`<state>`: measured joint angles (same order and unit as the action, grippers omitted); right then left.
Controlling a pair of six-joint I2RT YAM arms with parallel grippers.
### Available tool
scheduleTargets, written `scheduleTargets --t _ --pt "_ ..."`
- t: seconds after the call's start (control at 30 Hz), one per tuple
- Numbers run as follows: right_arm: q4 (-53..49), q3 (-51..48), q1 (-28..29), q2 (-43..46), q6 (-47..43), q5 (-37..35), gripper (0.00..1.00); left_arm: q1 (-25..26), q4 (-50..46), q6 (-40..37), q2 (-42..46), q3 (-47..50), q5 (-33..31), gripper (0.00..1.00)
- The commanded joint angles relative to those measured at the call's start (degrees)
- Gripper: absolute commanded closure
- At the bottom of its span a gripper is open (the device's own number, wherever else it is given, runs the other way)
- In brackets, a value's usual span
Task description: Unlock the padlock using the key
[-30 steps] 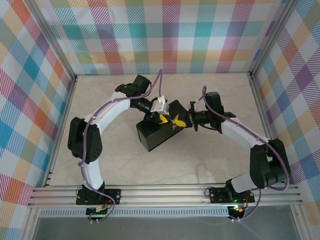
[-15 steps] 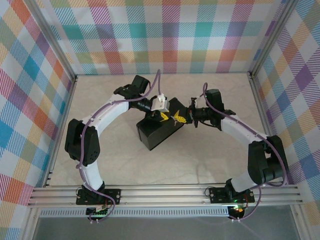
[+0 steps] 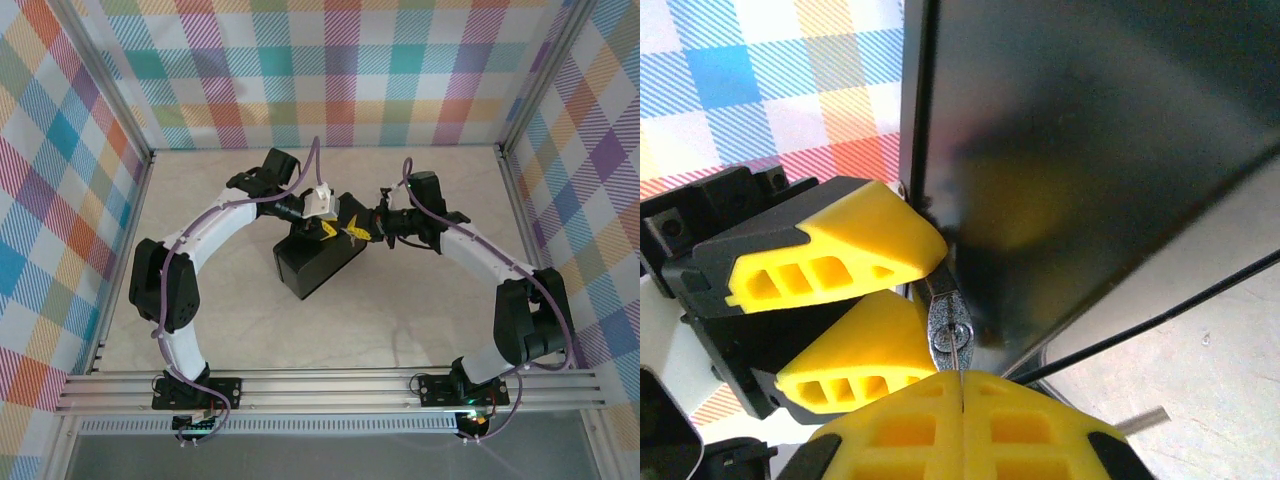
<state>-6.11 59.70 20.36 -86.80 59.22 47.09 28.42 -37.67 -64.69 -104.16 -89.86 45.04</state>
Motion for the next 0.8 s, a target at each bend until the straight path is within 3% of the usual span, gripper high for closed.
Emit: scheduleTargets --t 0.0,0.07,0.2,0.3,0.77 --pt "11.75 3.18 4.31 0.52 -0.30 0.69 1.00 5.83 0.21 2.17 -1.15 2.12 6.30 0.78" --pt "10.04 2.39 3.59 1.68 -1.51 0.21 1.00 5.53 0.64 2.87 -1.13 2.87 4.97 0.79" --pt "6.86 0.26 2.30 3.81 -3.75 -0.42 0.88 4.28 1.48 4.83 -1.49 3.80 4.73 0.80" --pt "6.58 -1.41 1.30 4.27 -3.74 -0.57 0.85 3.97 1.64 4.90 -1.04 4.62 3.95 0.80" --pt "5.71 -3.72 -1.09 5.74 -4.47 -0.09 0.84 2.08 1.99 5.10 -0.52 5.40 4.19 0.81"
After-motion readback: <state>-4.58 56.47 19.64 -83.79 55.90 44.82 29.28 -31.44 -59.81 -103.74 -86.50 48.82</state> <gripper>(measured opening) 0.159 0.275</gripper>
